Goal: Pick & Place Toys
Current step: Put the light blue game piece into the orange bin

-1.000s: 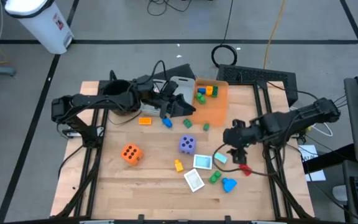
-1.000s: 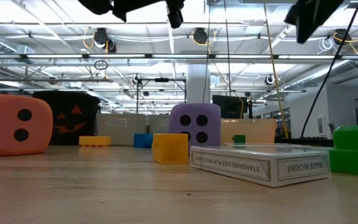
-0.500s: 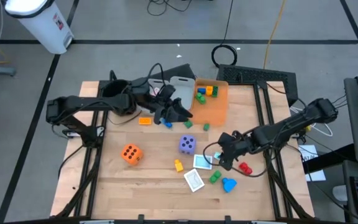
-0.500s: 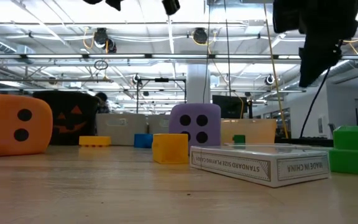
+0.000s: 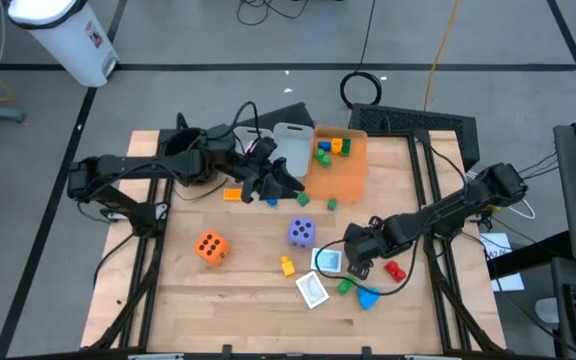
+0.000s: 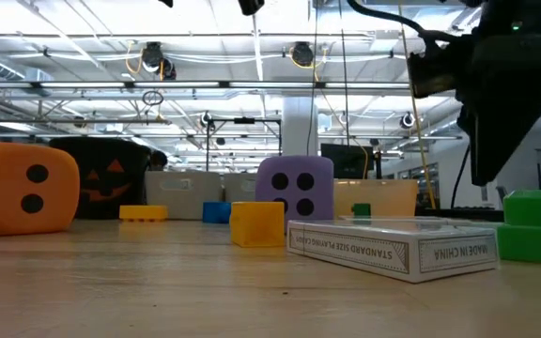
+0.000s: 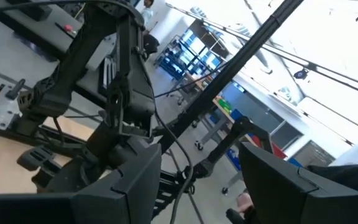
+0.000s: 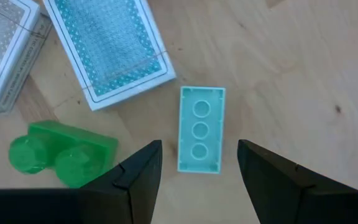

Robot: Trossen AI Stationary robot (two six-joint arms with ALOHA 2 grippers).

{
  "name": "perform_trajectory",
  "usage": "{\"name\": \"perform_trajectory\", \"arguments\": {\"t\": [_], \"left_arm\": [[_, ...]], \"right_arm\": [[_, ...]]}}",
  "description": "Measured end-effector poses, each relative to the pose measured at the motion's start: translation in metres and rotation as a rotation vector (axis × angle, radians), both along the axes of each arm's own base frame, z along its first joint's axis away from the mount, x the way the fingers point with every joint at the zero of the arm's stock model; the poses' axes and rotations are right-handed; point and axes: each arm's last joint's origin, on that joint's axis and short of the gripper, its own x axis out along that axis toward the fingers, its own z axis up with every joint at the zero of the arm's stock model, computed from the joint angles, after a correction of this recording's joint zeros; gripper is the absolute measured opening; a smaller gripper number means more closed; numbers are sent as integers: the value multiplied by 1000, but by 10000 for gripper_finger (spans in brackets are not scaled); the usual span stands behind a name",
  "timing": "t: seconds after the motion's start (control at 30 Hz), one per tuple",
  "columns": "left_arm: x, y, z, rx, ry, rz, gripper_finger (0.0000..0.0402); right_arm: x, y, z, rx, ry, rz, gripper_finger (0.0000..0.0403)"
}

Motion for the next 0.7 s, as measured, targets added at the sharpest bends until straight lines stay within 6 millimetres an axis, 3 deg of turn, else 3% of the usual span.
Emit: {"name": "perform_trajectory", "arguments": {"t": [0.5,0.7], "left_arm": [[0,1,-2,18,9,13,225],[0,1,-2,22,11,13,225]], "right_arm": [[6,-8,-24,-40,53,65,201],[0,-15,-42,95,79,36,201]]}}
